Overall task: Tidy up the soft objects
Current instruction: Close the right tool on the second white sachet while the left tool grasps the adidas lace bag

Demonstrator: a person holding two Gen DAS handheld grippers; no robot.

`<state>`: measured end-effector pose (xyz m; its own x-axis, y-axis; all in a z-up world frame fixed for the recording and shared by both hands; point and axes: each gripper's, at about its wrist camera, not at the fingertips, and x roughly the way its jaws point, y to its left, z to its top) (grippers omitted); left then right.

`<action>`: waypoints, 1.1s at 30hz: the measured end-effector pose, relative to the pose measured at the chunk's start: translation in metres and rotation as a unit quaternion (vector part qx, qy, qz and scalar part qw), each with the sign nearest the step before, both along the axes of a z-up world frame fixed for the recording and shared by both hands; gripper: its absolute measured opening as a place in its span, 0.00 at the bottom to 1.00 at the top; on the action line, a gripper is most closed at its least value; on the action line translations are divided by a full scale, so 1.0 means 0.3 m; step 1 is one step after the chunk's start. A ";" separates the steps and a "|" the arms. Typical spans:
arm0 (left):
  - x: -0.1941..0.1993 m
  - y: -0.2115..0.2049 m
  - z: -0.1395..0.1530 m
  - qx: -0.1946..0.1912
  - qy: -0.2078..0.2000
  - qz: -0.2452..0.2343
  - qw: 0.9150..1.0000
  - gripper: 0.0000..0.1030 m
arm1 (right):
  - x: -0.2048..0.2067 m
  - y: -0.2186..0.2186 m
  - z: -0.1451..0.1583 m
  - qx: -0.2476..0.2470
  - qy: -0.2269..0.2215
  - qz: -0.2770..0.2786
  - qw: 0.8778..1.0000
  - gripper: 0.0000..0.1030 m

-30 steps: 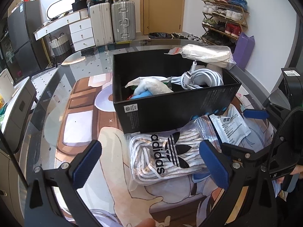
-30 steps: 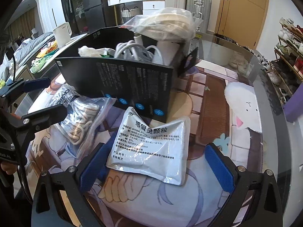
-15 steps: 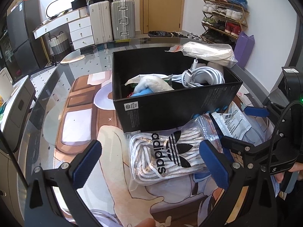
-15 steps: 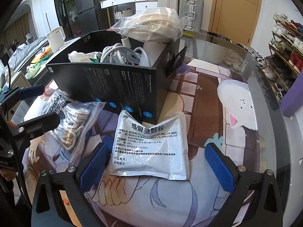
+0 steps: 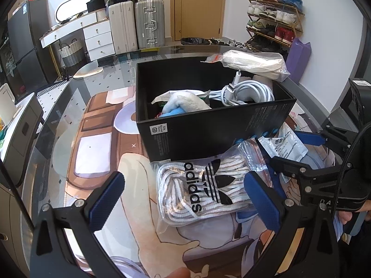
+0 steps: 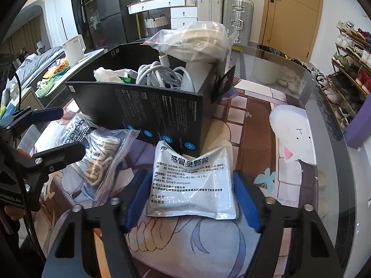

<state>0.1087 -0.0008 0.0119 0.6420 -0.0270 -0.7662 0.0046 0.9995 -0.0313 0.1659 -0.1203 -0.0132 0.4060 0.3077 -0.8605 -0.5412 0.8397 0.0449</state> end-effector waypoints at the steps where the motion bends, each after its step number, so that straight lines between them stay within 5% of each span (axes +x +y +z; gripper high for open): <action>1: 0.000 -0.001 -0.001 0.001 0.000 0.000 1.000 1.00 | -0.001 0.000 0.001 0.000 0.000 0.001 1.000 0.63; 11: 0.001 0.003 -0.001 0.001 0.000 -0.001 1.000 1.00 | -0.012 -0.002 0.017 0.014 0.003 0.015 1.000 0.55; 33: 0.002 -0.086 -0.049 -0.009 0.025 -0.028 0.999 1.00 | -0.041 -0.064 0.124 0.034 -0.026 0.015 0.999 0.55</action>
<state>0.1093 -0.0267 -0.0028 0.6002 -0.0765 -0.7962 0.0594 0.9969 -0.0510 0.1536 -0.1397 0.0240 0.4396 0.3776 -0.8150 -0.5699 0.8186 0.0719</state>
